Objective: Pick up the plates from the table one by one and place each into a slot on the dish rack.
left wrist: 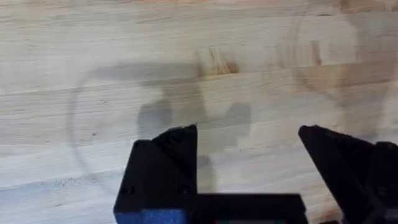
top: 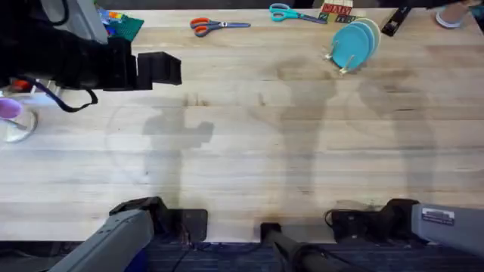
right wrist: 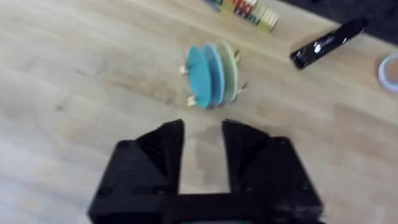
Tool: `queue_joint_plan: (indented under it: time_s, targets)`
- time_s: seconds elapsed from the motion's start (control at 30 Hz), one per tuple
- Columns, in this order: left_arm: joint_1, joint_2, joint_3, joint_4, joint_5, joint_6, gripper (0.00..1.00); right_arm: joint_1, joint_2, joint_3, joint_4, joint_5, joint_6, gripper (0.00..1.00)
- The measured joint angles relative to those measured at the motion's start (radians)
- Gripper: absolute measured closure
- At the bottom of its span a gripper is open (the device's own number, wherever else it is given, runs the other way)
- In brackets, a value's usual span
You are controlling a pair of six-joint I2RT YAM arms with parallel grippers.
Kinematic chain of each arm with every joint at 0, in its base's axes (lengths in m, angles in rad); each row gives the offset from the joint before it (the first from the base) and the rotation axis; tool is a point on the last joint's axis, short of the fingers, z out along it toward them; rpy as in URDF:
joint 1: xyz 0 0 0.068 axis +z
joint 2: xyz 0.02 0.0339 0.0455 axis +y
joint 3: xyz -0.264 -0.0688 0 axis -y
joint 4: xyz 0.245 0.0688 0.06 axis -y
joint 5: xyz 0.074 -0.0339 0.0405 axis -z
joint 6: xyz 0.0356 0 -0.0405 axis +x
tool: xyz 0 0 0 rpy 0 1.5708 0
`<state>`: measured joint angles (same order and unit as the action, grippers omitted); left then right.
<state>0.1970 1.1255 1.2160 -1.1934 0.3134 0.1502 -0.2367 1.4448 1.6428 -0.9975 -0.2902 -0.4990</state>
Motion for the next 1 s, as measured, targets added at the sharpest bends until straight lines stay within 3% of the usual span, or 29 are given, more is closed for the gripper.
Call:
queue_joint_plan:
  time_s: [0.07, 0.17, 0.2, 0.63, 1.0]
  targets:
    - [0.000, 0.000, 0.000, 0.000, 0.000, 0.000, 0.007, 0.000, -0.037, 0.000, -0.054, -0.003, 0.015, 0.470]
    - [0.000, 0.000, 0.000, 0.000, 0.000, 0.000, 0.007, 0.000, -0.100, 0.000, -0.142, -0.003, 0.027, 0.063]
    - [0.000, 0.000, 0.000, 0.000, 0.000, 0.000, 0.007, 0.000, -0.121, 0.000, -0.168, -0.003, 0.028, 0.024]
    - [0.000, 0.000, 0.000, 0.000, 0.000, 0.000, 0.008, 0.000, -0.340, 0.000, -0.471, -0.003, 0.036, 0.007]
    - [0.000, 0.000, 0.000, 0.000, 0.000, 0.000, 0.008, 0.000, -0.412, 0.000, -0.532, -0.003, 0.039, 0.007]
